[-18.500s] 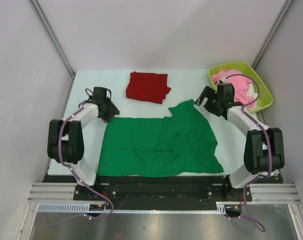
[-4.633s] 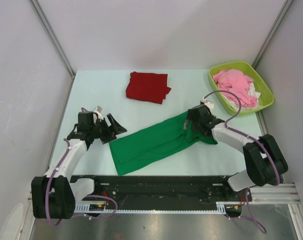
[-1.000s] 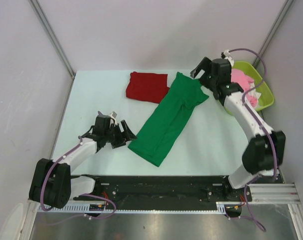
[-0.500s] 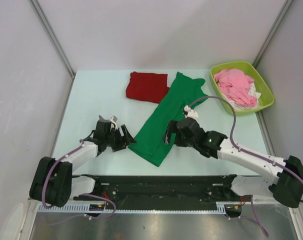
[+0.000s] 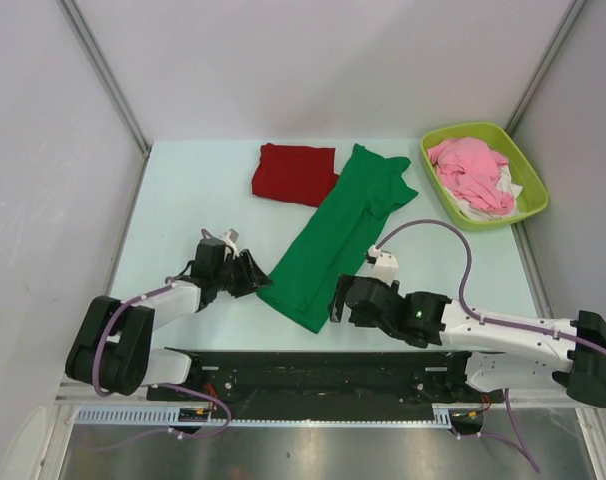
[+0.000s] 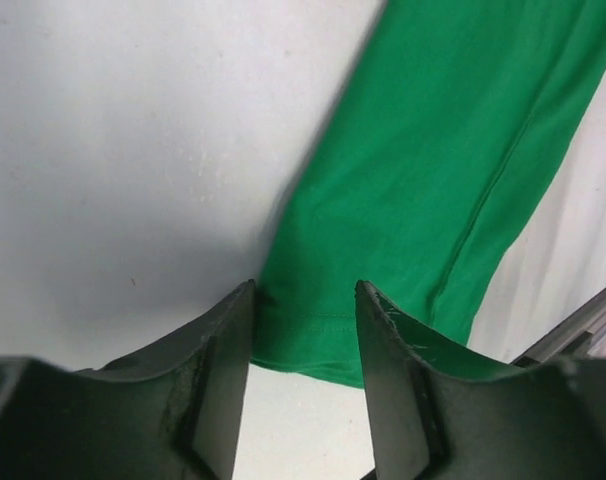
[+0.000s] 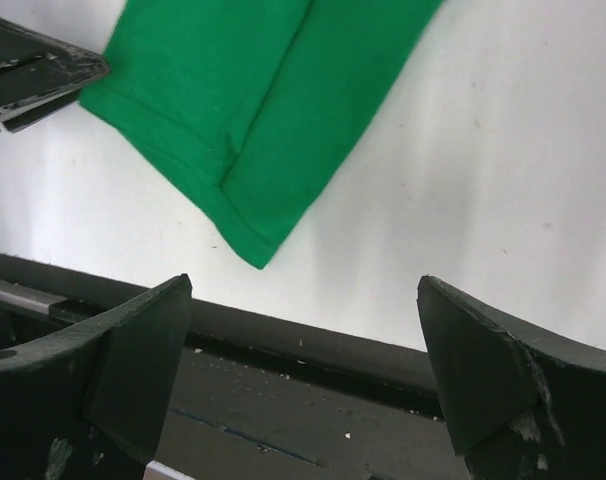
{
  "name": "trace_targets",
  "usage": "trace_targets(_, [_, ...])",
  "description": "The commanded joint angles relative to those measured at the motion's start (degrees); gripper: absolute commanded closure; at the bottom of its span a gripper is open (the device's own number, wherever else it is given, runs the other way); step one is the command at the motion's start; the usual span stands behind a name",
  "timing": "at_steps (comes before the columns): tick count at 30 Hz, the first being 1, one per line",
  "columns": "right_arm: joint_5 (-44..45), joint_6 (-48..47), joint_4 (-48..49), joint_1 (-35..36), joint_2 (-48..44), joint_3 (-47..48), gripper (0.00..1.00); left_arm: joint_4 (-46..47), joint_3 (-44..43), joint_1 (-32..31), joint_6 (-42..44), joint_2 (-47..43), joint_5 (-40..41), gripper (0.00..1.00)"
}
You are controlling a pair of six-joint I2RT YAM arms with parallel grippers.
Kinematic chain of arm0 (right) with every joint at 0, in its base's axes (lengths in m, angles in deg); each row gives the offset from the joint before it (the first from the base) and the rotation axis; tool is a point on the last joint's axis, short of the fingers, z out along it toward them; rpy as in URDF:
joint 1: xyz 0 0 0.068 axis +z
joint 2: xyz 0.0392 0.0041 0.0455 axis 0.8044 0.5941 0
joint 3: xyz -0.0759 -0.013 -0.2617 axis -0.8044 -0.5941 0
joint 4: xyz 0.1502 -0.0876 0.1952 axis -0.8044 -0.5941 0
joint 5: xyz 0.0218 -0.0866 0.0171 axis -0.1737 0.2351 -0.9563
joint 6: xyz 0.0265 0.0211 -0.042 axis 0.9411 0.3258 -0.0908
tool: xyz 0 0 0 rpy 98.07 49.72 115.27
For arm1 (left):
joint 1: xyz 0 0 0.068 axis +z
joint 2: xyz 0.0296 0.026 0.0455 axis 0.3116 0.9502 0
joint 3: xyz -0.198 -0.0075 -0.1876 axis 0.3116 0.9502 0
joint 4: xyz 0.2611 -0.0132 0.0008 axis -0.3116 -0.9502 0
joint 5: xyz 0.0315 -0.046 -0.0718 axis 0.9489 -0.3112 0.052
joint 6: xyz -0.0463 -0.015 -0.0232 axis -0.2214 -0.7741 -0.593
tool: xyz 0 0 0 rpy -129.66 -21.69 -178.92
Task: Fold and stack the t-shirts
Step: Fold the tshirt
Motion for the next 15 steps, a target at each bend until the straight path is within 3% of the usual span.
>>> trace_targets(1, [3.12, 8.42, -0.55, 0.35, 1.83, -2.98, 0.00, 2.57, 3.33, -1.30, -0.05, 2.85, 0.63, 0.53])
trace_targets(8, [-1.63, 18.79, 12.62, 1.40, 4.38, -11.77, 0.00, 15.04, 8.69, -2.00, -2.08, 5.05, -3.77, 0.71])
trace_targets(12, [-2.33, 22.31, 15.70, 2.72, 6.84, -13.18, 0.00, 19.54, 11.06, -2.18, -3.04, 5.40, -7.19, 0.91])
trace_targets(15, [-2.42, 25.21, 16.94, 4.39, 8.68, -13.36, 0.00, 20.34, 12.73, -2.79, -3.66, 4.17, -8.43, 1.00])
